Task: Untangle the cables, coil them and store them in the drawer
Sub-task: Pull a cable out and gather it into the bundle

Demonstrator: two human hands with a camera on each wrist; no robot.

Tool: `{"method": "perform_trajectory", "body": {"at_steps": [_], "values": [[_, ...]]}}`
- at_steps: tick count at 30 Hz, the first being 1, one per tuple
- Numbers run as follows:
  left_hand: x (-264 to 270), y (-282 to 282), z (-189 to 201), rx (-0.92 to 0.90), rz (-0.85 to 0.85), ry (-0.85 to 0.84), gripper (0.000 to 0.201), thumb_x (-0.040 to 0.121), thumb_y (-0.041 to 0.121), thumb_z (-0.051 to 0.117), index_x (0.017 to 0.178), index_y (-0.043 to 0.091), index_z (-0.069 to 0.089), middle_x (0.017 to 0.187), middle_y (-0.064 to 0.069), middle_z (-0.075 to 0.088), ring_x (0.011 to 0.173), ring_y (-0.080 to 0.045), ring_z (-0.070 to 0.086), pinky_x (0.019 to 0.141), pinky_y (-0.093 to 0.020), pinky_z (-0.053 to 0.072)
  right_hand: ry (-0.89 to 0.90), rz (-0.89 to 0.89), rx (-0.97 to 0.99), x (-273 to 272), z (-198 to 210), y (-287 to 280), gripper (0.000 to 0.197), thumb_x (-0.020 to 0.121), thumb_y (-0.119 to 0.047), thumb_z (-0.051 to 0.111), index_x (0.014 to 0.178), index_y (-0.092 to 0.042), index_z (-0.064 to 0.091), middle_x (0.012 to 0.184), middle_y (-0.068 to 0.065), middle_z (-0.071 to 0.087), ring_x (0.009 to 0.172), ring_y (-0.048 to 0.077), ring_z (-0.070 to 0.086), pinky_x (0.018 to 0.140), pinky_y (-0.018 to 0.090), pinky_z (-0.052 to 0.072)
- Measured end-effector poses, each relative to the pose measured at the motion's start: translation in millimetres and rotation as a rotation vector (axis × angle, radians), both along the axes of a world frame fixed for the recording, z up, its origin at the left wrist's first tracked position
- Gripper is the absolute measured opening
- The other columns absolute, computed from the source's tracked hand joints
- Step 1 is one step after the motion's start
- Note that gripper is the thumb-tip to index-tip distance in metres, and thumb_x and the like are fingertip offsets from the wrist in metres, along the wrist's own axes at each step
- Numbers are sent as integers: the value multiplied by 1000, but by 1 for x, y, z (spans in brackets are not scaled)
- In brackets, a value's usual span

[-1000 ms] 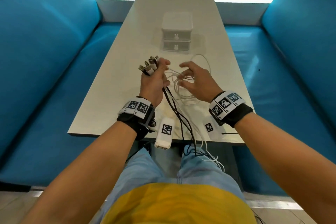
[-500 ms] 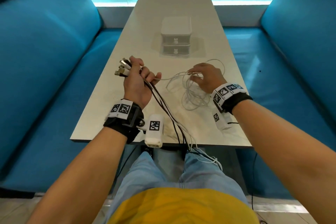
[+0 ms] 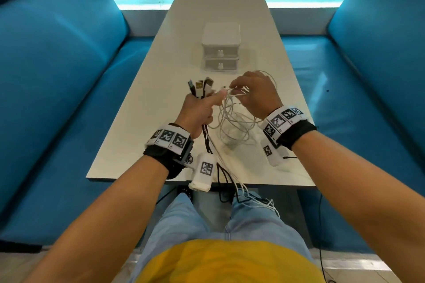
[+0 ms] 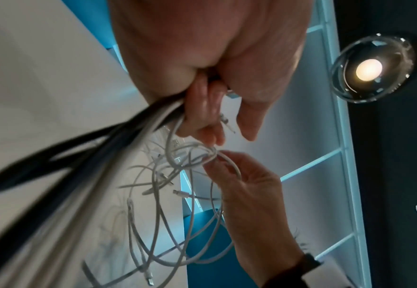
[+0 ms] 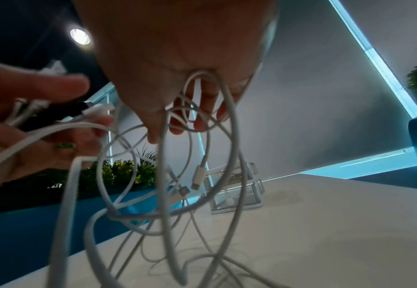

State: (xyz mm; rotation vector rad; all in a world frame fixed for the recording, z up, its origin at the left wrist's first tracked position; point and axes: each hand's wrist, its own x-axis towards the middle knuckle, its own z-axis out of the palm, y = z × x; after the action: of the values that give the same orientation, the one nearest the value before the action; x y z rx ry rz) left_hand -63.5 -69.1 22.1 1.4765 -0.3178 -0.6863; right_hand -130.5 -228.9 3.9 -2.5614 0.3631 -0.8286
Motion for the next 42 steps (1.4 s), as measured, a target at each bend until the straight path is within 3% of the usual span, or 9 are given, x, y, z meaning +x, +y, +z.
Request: {"method": "perform_trajectory", "body": {"at_steps": [7, 10, 14, 18, 21, 27, 32, 36, 42], "values": [[-2, -10, 0, 186, 32, -180, 21, 75, 4, 76, 71, 17, 61, 36, 17, 47, 30, 1, 39, 35, -11, 28, -62, 11, 5, -3, 1, 4, 13, 78, -16, 73, 91, -14, 71, 83, 3, 64, 86, 25, 54, 78, 37, 42], [3, -5, -3, 230, 73, -108, 18, 78, 6, 73, 70, 14, 60, 44, 12, 47, 30, -2, 33, 36, -11, 25, 6, 17, -14, -8, -1, -4, 18, 85, -18, 67, 103, -17, 69, 87, 4, 62, 87, 24, 53, 80, 36, 40], [14, 3, 2, 52, 75, 113, 4, 85, 5, 65, 87, 8, 67, 84, -5, 53, 42, -7, 21, 37, -18, 18, 320, -111, -27, -15, -13, -31, 27, 94, -25, 54, 118, -21, 66, 102, 10, 63, 100, 33, 58, 85, 40, 44], [25, 13, 15, -215, 90, 220, 8, 93, 9, 58, 88, 10, 64, 72, 4, 54, 40, -3, 23, 34, -16, 19, 487, -327, 146, -27, -32, -49, 35, 91, -17, 54, 123, -27, 65, 119, 5, 64, 111, 29, 59, 91, 32, 45], [25, 14, 17, -269, 95, 200, 8, 94, 13, 58, 91, 12, 65, 69, 6, 54, 39, -2, 24, 34, -15, 19, 484, -437, 316, -27, -38, -52, 41, 87, -29, 66, 127, -26, 61, 130, 5, 61, 118, 27, 57, 98, 33, 45], [21, 7, 18, -245, 160, 157, 12, 89, 15, 66, 101, 11, 66, 74, 4, 57, 44, -5, 24, 37, -16, 21, 505, -209, 435, -29, 27, -46, 91, 73, -26, 81, 148, -32, 31, 142, 7, 37, 128, 23, 43, 103, 36, 39], [18, 5, 23, -312, -33, 136, 7, 92, 12, 59, 92, 14, 66, 71, 6, 54, 42, -3, 24, 37, -15, 19, 443, 92, 393, -21, 70, -12, 64, 85, -29, 70, 142, -27, 43, 109, -1, 63, 84, 5, 57, 72, 18, 40], [16, 4, 26, -328, -147, 133, 13, 90, 21, 59, 94, 16, 70, 75, 3, 53, 41, -2, 23, 39, -15, 16, 401, 131, 279, -7, 67, 5, 14, 93, -28, 60, 102, -20, 68, 78, -4, 65, 67, 7, 58, 71, 24, 42], [21, -13, 14, -179, -48, 50, 17, 94, 16, 59, 108, 17, 67, 65, 6, 40, 42, -4, 23, 37, -17, 21, 121, 219, 313, -13, 73, 3, 14, 93, -11, 59, 88, -17, 71, 66, -17, 66, 60, -1, 61, 65, 15, 47]]}}
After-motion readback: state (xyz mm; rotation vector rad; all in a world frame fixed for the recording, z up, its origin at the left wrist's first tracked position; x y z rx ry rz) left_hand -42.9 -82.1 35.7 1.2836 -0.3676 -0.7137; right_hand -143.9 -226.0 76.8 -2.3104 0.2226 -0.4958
